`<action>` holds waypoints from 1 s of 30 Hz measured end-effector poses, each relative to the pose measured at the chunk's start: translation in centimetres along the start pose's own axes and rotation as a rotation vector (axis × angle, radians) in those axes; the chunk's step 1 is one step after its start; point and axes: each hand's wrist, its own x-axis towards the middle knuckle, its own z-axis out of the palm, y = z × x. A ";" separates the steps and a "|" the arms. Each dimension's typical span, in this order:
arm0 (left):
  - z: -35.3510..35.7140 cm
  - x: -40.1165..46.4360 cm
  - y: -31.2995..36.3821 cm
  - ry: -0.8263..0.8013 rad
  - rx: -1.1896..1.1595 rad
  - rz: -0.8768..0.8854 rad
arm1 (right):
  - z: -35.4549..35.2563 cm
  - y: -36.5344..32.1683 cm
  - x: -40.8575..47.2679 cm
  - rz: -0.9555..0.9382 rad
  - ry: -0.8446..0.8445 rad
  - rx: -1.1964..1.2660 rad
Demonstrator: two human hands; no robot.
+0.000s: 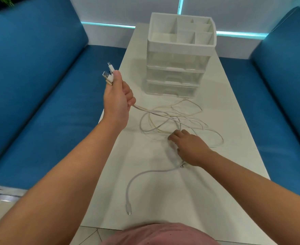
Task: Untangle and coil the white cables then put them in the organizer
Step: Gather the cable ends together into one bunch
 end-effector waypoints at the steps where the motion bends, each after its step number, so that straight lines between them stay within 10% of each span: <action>1: 0.1 -0.1 0.0 -0.005 0.000 -0.003 | 0.9 0.4 0.3 0.022 -0.007 -0.055; 9: 0.5 -0.6 0.1 -0.059 0.037 0.002 | 0.1 1.2 0.5 -0.164 -0.060 0.130; 18: 2.3 -0.7 -0.4 -0.129 0.121 0.008 | -11.9 0.0 0.3 0.010 0.279 1.206; 30: 5.5 0.1 0.3 -0.337 0.480 0.019 | -19.9 0.3 2.8 -0.005 0.533 1.179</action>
